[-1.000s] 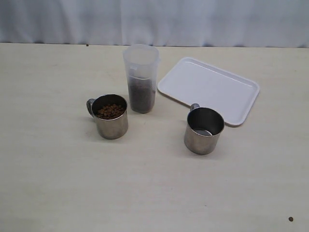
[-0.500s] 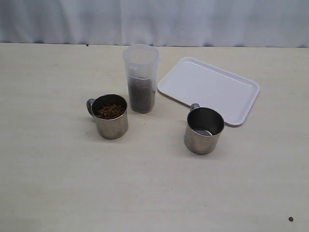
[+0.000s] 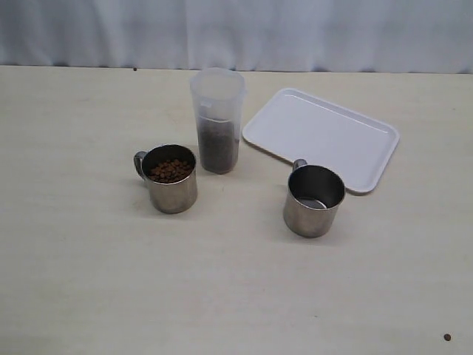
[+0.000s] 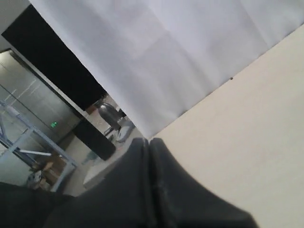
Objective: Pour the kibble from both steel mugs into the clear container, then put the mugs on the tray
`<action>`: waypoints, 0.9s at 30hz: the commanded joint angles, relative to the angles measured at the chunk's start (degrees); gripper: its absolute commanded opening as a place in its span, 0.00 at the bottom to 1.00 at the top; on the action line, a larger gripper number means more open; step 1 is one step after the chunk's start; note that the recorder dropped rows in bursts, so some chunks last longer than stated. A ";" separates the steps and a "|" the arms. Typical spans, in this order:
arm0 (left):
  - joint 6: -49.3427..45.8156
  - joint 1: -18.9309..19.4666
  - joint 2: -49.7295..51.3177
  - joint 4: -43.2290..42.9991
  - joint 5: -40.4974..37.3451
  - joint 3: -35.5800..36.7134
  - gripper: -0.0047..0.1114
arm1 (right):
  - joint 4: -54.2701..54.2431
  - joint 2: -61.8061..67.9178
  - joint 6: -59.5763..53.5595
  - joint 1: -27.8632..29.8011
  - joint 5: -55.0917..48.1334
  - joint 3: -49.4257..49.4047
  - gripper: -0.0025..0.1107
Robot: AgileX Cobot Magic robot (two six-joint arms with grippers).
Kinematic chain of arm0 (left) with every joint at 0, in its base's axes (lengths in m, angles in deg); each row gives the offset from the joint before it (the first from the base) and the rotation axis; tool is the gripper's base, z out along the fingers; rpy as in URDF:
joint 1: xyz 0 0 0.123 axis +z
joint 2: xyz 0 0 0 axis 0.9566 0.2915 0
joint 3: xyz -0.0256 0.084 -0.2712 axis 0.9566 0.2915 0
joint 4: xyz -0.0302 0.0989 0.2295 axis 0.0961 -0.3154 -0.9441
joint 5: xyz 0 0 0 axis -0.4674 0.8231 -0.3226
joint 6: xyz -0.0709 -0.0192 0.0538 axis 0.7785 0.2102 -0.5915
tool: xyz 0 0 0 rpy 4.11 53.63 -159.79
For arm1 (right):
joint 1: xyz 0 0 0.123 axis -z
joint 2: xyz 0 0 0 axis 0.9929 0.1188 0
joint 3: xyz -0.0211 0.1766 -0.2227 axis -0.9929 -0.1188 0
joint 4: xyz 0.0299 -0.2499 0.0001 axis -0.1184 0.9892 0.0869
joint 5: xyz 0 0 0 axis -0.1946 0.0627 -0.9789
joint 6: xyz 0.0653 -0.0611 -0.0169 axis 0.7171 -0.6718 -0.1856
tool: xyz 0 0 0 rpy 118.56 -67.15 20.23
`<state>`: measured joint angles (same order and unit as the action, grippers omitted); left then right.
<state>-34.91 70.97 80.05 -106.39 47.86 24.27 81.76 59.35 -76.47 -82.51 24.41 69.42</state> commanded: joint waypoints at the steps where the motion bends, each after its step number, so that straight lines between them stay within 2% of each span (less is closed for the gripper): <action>1: 10.89 0.07 -0.20 14.10 7.97 0.14 0.04 | -0.30 -0.17 -0.39 -0.13 -0.09 -0.25 0.06; 2: 16.58 0.07 -0.20 22.73 10.42 0.14 0.04 | -0.30 -0.17 -0.39 -0.13 -0.09 -0.25 0.06; 3: 20.33 0.07 -0.20 26.79 11.20 0.14 0.04 | -0.30 -0.17 -0.39 -0.13 -0.09 -0.25 0.06; 5: 21.95 0.07 -0.20 26.54 9.59 0.14 0.04 | -0.30 -0.17 -0.39 -0.13 -0.09 -0.25 0.06; 6: 27.41 0.07 0.17 27.31 6.88 0.14 0.04 | -0.30 -0.17 -0.39 -0.13 -0.09 -0.25 0.06; 8: 29.68 -0.42 4.19 29.25 3.68 0.14 0.04 | -0.30 -0.17 -0.39 -0.13 -0.09 -0.25 0.06; 11: 29.43 -4.47 11.80 32.29 4.93 0.14 0.04 | -0.30 -0.17 -0.39 -0.13 -0.09 -0.25 0.06; 13: 29.43 -9.44 18.85 32.29 7.60 0.14 0.04 | -0.30 -0.17 -0.39 -0.13 -0.09 -0.25 0.06; 14: 29.43 -13.25 23.70 32.29 10.11 0.14 0.04 | -0.30 -0.17 -0.39 -0.13 -0.09 -0.25 0.06; 15: 29.43 -18.97 30.82 31.50 14.22 0.14 0.04 | -0.30 -0.17 -0.39 -0.13 -0.09 -0.25 0.06; 16: 29.08 -23.17 37.51 28.34 19.50 0.14 0.04 | -0.30 -0.17 -0.39 -0.13 -0.09 -0.25 0.06; 17: 26.56 -27.96 45.41 20.39 26.27 0.14 0.04 | -0.30 -0.17 -0.39 -0.13 -0.09 -0.25 0.06; 18: 22.37 -30.81 51.25 14.37 31.11 0.14 0.04 | -0.30 -0.17 -0.39 -0.13 -0.09 -0.25 0.06; 19: 18.66 -31.71 58.69 13.12 35.88 -1.40 0.04 | -0.30 -0.17 -0.39 -0.13 -0.09 -0.25 0.06; 20: 18.50 -31.71 63.05 15.52 37.62 -3.08 0.04 | -0.30 -0.17 -0.39 -0.13 -0.09 -0.25 0.06; 23: 12.67 -29.64 73.64 24.56 38.07 -8.80 0.04 | -0.30 -0.17 -0.39 -0.13 -0.09 -0.25 0.06; 26: 12.87 -26.77 81.60 20.08 33.52 -15.68 0.08 | -0.30 -0.17 -0.39 -0.13 -0.09 -0.25 0.06; 27: 15.70 -26.20 84.20 15.32 30.27 -18.07 0.14 | -0.30 -0.17 -0.39 -0.13 -0.09 -0.25 0.06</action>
<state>-21.20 43.35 158.78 -85.81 82.30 11.04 81.76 59.35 -76.47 -82.51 24.41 69.42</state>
